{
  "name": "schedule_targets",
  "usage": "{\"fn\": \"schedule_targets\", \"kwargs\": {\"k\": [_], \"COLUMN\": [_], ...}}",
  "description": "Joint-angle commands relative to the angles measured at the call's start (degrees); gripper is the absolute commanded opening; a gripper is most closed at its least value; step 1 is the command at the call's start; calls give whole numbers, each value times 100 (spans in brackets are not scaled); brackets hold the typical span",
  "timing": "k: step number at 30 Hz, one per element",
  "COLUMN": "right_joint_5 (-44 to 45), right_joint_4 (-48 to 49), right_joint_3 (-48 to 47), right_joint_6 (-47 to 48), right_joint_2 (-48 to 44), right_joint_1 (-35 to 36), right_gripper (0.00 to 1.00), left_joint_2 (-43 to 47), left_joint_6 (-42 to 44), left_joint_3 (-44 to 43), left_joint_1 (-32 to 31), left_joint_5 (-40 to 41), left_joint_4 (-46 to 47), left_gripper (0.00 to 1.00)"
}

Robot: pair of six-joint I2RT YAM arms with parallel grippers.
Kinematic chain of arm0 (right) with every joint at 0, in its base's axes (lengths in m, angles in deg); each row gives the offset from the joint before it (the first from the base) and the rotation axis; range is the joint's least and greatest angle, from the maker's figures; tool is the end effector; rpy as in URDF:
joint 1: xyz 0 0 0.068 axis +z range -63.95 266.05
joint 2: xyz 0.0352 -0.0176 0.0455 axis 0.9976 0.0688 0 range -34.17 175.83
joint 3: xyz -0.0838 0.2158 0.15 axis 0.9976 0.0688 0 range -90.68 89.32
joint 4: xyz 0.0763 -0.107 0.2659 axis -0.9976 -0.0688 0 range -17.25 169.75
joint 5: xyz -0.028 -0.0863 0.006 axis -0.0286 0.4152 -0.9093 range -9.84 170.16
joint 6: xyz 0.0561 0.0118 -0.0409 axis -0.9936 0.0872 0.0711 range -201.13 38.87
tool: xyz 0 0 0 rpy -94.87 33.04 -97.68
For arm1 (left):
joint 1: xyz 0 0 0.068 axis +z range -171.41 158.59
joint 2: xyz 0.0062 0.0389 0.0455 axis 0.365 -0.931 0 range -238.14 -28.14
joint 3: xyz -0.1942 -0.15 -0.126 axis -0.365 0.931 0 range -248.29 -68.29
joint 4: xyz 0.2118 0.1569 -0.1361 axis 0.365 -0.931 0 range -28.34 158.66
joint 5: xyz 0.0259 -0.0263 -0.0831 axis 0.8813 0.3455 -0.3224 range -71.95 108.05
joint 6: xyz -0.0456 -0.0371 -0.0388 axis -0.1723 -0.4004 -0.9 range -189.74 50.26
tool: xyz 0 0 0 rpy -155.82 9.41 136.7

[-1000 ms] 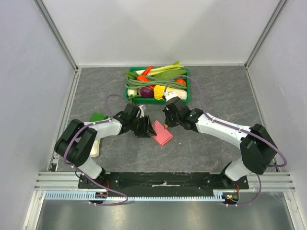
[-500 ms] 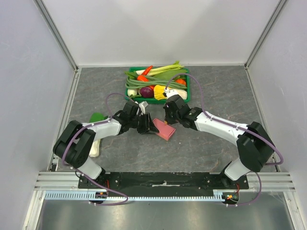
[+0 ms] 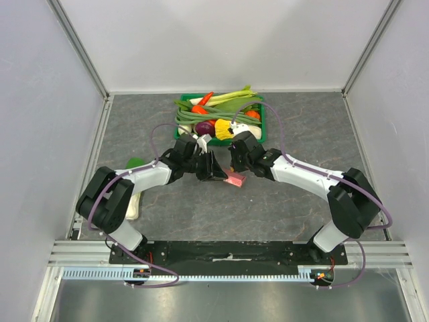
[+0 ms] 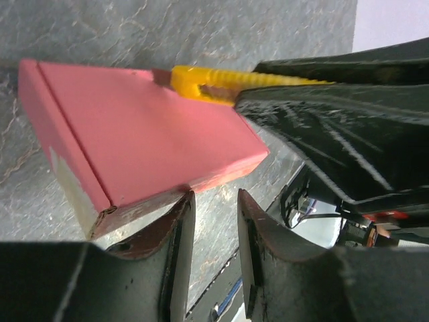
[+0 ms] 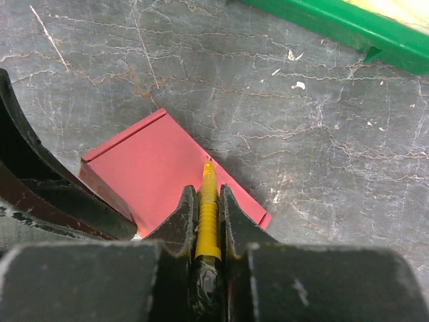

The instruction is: Unpack the express box

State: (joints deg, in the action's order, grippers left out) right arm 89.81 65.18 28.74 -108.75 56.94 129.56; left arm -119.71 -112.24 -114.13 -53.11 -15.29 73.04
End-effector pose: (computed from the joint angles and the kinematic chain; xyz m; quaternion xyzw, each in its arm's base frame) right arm 0.2902 0.2622 0.1963 -0.0955 0.9165 0.1581 0.3547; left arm 0.2888 -0.2156 0.1397 0.0355 0.8802 -0.4465 0.1570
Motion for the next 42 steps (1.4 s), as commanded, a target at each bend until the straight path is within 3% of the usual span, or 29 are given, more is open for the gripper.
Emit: {"fn": "schedule_targets", "kwargs": {"k": [1,9,30,42], "right_joint_5": [-956,-720,142,415], "right_joint_4": [-600,-652,-846,-1013], "right_joint_3": [81,-77,-578,-473], "right_joint_6": [-332,-323,-385,-420], "right_joint_2": [337,425,-67,-936], "right_joint_1": [167,167,-114,-272], "right_gripper": [0,0,0,0], "left_joint_2": [-159,-458,-458,-309], "left_joint_6": [215,392,471,488], "left_joint_3": [-477,-864,-785,-970], "left_joint_1": [-38,-38,-29,-29], "left_joint_5": [425,680,865,742], "left_joint_4": [178,-262,-570,-693], "left_gripper": [39,38,38,38]}}
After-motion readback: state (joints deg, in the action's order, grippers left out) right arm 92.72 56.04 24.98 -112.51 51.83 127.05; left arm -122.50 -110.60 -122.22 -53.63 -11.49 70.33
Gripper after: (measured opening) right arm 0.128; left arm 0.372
